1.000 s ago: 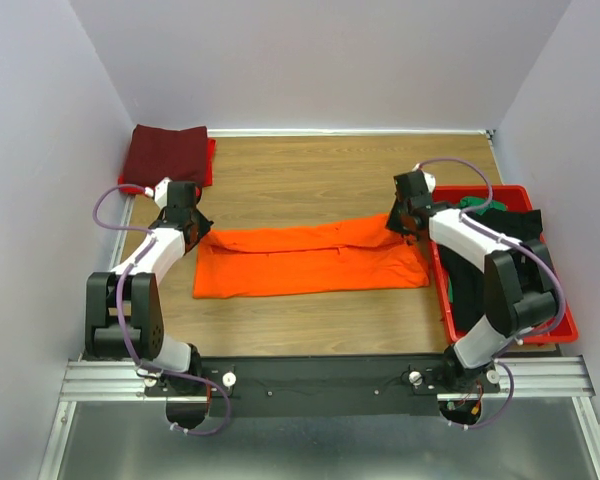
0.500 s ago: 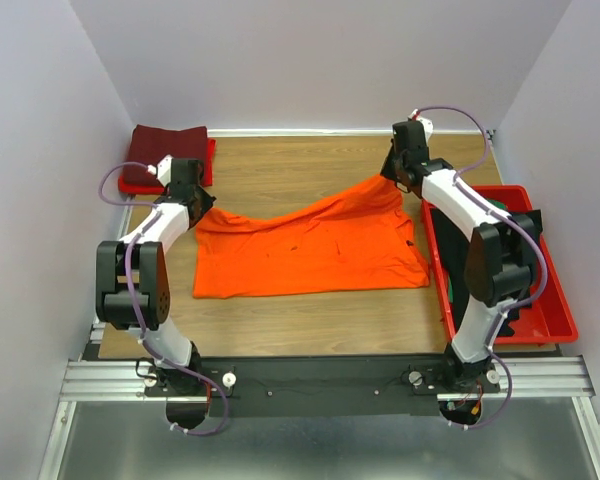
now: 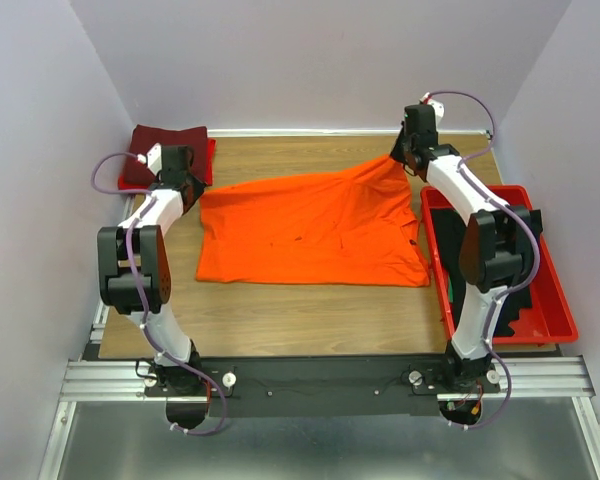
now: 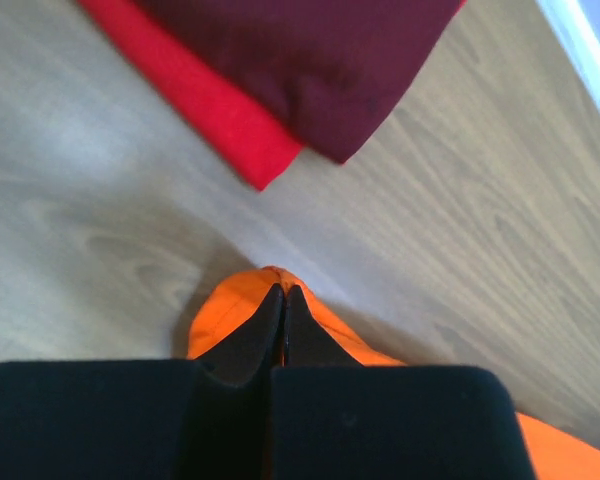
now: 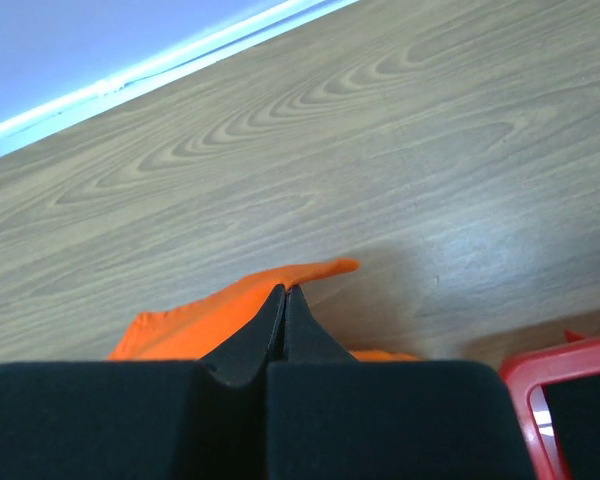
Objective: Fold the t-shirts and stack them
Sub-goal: Fold the tshirt
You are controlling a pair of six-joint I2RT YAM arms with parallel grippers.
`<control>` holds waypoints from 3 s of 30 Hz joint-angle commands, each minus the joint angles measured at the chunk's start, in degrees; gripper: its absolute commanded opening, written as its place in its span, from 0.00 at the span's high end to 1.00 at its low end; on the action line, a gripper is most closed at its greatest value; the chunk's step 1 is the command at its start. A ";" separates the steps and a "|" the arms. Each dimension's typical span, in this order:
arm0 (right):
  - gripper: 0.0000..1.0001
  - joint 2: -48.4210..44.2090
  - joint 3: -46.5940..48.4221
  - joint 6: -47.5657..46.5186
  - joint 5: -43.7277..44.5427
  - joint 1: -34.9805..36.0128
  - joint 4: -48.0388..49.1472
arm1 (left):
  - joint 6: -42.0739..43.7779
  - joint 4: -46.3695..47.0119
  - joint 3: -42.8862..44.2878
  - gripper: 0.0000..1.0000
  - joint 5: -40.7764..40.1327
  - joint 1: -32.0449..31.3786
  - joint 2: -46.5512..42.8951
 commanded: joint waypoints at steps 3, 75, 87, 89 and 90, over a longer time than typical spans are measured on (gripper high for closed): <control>1.00 3.33 2.69 -0.82 -1.38 -0.83 1.27 | 1.94 0.97 5.56 1.00 2.20 0.38 4.70; 0.99 -26.46 -45.30 8.06 -7.09 -1.35 5.57 | 0.98 9.58 -19.93 1.00 5.02 1.52 -9.89; 0.50 -29.79 -47.32 7.53 -9.29 -1.35 5.84 | 1.33 12.13 -23.35 0.72 6.33 1.78 -14.19; 0.46 -31.64 -47.32 6.74 -10.69 -1.26 5.84 | 1.76 12.13 -23.62 0.65 6.25 1.78 -16.21; 0.46 -31.82 -46.97 6.56 -11.31 -1.26 5.84 | 2.03 12.04 -23.53 0.65 6.07 1.69 -16.83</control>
